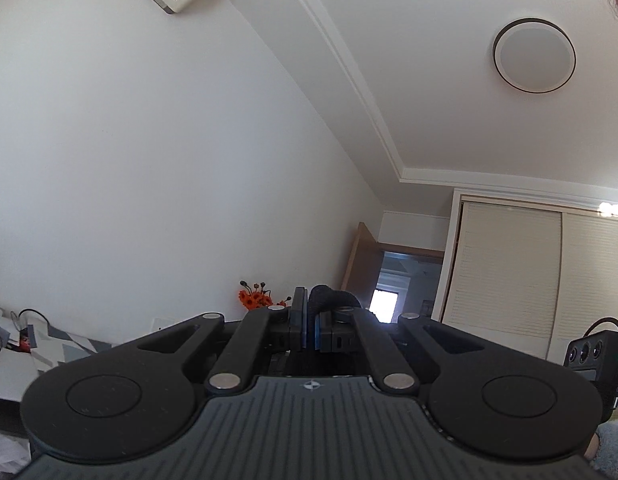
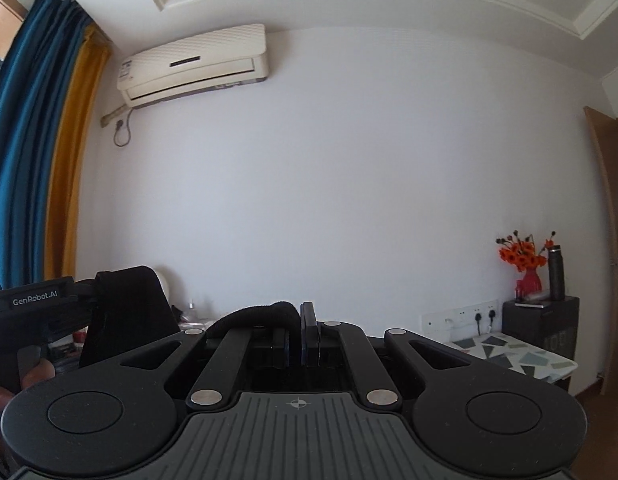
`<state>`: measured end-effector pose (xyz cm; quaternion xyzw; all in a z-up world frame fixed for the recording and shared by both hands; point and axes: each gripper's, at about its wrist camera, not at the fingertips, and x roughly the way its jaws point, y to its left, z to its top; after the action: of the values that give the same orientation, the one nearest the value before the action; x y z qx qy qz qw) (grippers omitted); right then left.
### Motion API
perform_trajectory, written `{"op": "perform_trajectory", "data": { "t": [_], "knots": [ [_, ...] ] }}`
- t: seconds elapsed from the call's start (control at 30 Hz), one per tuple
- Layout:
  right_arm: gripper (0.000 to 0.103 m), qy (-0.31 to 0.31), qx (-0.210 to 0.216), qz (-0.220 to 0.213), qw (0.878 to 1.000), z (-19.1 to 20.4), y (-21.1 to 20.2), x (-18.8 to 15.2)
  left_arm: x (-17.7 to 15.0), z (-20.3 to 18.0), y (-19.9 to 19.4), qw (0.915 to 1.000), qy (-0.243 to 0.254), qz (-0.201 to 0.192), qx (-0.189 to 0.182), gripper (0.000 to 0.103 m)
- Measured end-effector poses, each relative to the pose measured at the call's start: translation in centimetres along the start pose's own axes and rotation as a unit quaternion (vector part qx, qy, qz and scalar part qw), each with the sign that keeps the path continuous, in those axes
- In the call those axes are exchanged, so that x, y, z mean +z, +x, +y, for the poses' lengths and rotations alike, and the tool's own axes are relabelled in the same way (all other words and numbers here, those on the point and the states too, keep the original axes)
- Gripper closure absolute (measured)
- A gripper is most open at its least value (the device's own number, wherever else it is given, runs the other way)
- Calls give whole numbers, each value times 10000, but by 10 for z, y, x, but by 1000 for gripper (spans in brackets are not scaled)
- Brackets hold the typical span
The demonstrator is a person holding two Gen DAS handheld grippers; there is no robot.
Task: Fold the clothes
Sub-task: 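Carry the held black garment with both grippers toward the bed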
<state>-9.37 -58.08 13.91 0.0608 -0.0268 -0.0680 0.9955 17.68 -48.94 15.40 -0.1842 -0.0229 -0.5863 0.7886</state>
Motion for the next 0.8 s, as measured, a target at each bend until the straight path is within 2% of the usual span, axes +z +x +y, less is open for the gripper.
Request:
{"op": "perform_trajectory", "data": {
  "t": [0.23, 0.4, 0.53, 0.67, 0.8],
  "knots": [
    [99, -9, -179, 211, 9996, -58, 131, 8, -14, 62, 121, 9996, 217, -94, -161, 100],
    [99, -37, -209, -118, 9997, -94, 216, 23, -13, 104, 202, 9997, 40, -204, -126, 100],
    [99, -8, -246, -179, 9995, -131, 264, 28, -9, 120, 246, 9995, 125, -298, 38, 100],
    [99, 12, -206, -350, 9992, -175, 307, 34, -9, 126, 282, 9979, 300, -439, 378, 100],
    [99, -17, 131, -524, 9985, -226, 350, 42, -14, 122, 316, 9944, 382, -626, 766, 100]
  ]
}}
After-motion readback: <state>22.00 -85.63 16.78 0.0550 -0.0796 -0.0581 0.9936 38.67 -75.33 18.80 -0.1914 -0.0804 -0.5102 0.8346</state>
